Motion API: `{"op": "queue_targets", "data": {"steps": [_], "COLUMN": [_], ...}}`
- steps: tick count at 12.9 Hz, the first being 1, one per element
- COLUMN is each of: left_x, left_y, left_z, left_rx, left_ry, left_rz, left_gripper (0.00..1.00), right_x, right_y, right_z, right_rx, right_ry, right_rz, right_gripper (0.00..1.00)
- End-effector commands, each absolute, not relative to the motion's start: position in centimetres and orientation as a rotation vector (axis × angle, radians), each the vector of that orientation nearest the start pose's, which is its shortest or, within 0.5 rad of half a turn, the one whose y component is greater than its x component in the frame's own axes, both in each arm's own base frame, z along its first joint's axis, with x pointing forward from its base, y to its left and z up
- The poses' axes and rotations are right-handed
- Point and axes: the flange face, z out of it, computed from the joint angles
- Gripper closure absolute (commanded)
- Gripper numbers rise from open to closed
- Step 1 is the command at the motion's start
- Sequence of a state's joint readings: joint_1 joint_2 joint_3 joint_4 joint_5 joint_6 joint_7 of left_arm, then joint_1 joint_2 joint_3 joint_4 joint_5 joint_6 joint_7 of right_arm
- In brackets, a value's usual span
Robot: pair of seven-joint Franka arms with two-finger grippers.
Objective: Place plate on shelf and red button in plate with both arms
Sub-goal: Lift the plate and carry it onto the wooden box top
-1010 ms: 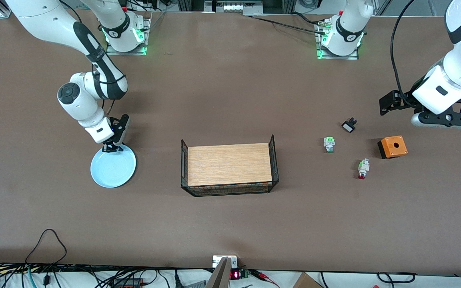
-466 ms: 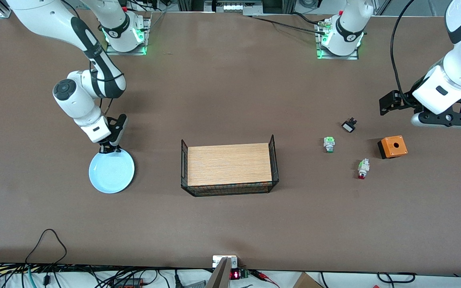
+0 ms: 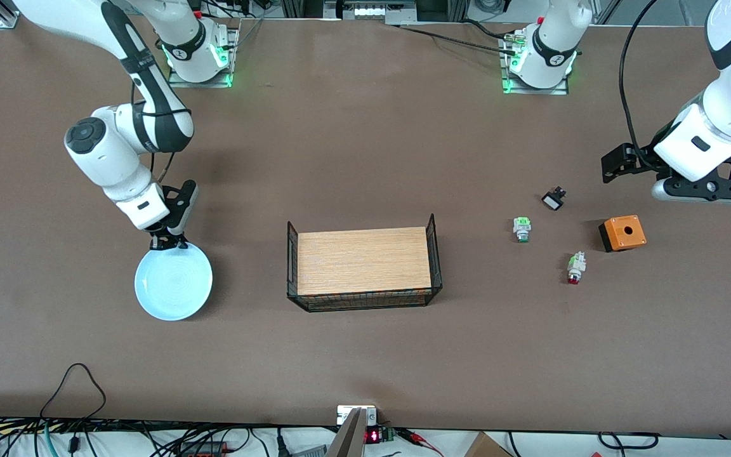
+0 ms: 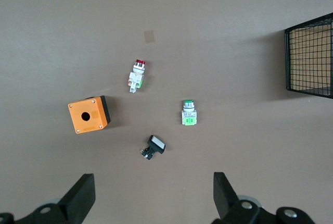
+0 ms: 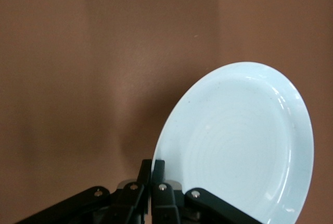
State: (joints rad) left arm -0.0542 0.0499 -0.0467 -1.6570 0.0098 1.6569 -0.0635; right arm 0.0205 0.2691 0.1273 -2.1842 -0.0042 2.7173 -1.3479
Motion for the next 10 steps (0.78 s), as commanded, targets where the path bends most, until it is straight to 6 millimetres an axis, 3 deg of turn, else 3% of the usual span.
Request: {"op": "queue_targets", "data": {"steps": [1, 4, 6, 10], "left_x": [57.2, 57.2, 57.2, 57.3], "left_y": [-5.7, -5.7, -5.3, -5.1], "left_z": [56.7, 56.7, 56.7, 56.7], "left_rx": [-3.153, -3.153, -3.152, -3.148], "left_ry": [0.078, 0.082, 0.075, 0.071], "left_rz": [0.089, 0.089, 0.088, 0.088], "left_gripper": [0.00, 0.00, 0.00, 0.00], "right_x": [61.3, 62.9, 63.1, 62.4], "right_y": [10.6, 14.1, 16.5, 23.6], "right_z": [35.2, 40.4, 42.3, 46.7], "right_rx": [-2.336, -2.291, -2.269, -2.250], "right_ry": [-2.210, -2.212, -2.220, -2.182], "right_rz": [-0.343, -0.347, -0.384, -0.464], "right_gripper": [1.00, 1.00, 1.00, 1.00]}}
